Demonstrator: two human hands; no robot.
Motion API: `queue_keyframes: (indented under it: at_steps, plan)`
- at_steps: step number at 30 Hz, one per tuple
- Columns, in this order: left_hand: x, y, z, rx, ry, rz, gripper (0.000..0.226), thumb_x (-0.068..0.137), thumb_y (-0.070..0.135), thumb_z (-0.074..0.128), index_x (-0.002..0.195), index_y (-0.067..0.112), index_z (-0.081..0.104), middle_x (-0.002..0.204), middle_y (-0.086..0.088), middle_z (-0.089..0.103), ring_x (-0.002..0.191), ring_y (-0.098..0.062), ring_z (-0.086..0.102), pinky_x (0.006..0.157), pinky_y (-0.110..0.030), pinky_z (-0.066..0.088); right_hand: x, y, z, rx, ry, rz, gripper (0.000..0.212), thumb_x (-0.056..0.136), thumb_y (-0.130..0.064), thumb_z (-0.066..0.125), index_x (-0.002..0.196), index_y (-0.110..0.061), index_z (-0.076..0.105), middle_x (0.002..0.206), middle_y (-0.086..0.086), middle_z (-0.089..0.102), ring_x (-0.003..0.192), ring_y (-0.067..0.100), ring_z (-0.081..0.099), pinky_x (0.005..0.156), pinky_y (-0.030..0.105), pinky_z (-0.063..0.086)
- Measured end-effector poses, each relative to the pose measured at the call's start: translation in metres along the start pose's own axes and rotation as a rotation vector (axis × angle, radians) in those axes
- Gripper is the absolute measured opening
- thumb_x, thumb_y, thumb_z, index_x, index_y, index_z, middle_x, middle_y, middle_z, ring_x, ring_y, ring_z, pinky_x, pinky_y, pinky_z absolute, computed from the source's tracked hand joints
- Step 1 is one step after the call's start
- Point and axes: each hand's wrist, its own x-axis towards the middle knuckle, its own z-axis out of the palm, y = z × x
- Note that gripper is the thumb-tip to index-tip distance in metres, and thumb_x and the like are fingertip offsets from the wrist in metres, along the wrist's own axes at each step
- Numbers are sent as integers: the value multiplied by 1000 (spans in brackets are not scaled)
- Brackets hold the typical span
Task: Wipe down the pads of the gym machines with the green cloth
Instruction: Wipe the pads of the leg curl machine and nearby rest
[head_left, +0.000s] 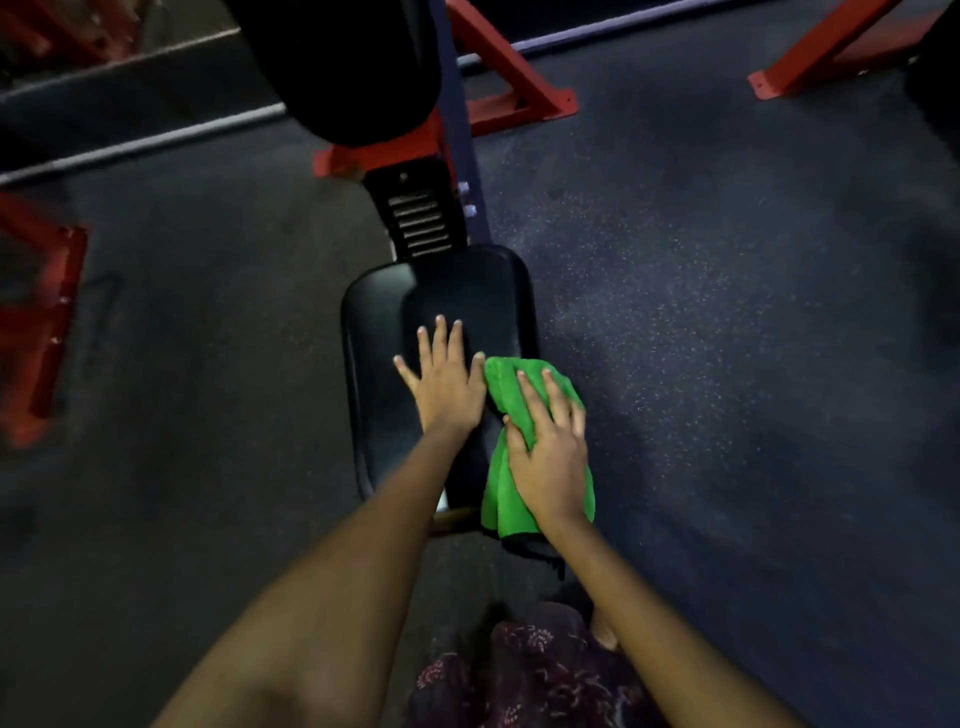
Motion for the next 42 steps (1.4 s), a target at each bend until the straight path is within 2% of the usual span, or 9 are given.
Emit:
queue_keyframes:
  at_steps: [3, 7, 12, 17, 25, 29, 34, 38, 42]
  plan:
    - [-20, -20, -5, -58, -22, 117, 49, 101, 31, 35, 149, 21, 28, 160, 3, 13, 147, -16, 3, 116, -45, -6, -29, -2, 9, -103, 127, -45, 56, 85, -37, 45, 140, -27, 46, 149, 1, 39, 129, 33, 38, 94, 55, 43]
    - [-91, -61, -7, 0, 30, 254, 65, 91, 45, 10, 149, 23, 28, 158, 5, 19, 147, -15, 9, 117, -49, 1, -57, -7, 25, -390, 152, -195, 55, 82, -42, 42, 136, -27, 46, 142, 5, 46, 127, 33, 34, 88, 65, 37]
    - [-131, -85, 6, -123, 60, 31, 57, 95, 51, 20, 150, 37, 11, 160, 8, -5, 146, -12, -14, 112, -58, -8, -65, 0, 34, -682, 103, -580, 57, 85, -48, 39, 138, -30, 36, 141, 2, 38, 126, 28, 36, 94, 61, 28]
    - [-147, -89, 12, -701, 134, -356, 97, 84, 50, 63, 152, 22, 0, 160, 8, -6, 147, -14, -7, 117, -53, -4, -32, 51, -22, -903, 5, -1142, 62, 79, -49, 44, 138, -34, 36, 144, 5, 36, 124, 33, 39, 87, 57, 36]
    - [-150, -96, 13, -1062, 153, -399, 110, 68, 61, 68, 151, 35, 0, 157, 15, 13, 145, -13, 14, 119, -48, 14, -34, 7, -9, -1028, -172, -1290, 81, 70, -38, 66, 143, -39, 31, 149, 4, 31, 123, 34, 39, 89, 58, 36]
    - [-149, -98, 10, -954, 130, -405, 95, 81, 44, 71, 152, 28, 10, 158, 9, 17, 144, -11, 18, 119, -48, -2, -23, 18, -31, -1042, -286, -1428, 97, 64, -30, 80, 145, -40, 27, 151, 6, 29, 126, 36, 38, 87, 59, 39]
    - [-149, -100, 3, -790, 54, -402, 94, 82, 57, 61, 152, 27, 7, 159, 8, 15, 147, -11, 7, 114, -50, -15, -17, 11, -34, -1086, -383, -1483, 114, 53, -28, 88, 146, -38, 24, 149, 6, 31, 122, 37, 39, 83, 59, 41]
    - [-152, -113, 2, -398, 92, -320, 71, 92, 64, 10, 152, 27, 6, 159, 11, 10, 147, -14, -7, 109, -60, -20, -27, -32, 3, -992, -419, -1482, 89, 57, -30, 85, 136, -35, 44, 146, 8, 33, 119, 39, 39, 81, 63, 44]
    - [-156, -124, -11, -243, 97, -253, 87, 79, 69, -14, 151, 30, 15, 160, 9, 0, 146, -17, -15, 104, -62, -25, -25, -34, 5, -980, -446, -1470, 91, 59, -39, 83, 139, -36, 41, 148, 8, 36, 121, 38, 39, 83, 63, 43]
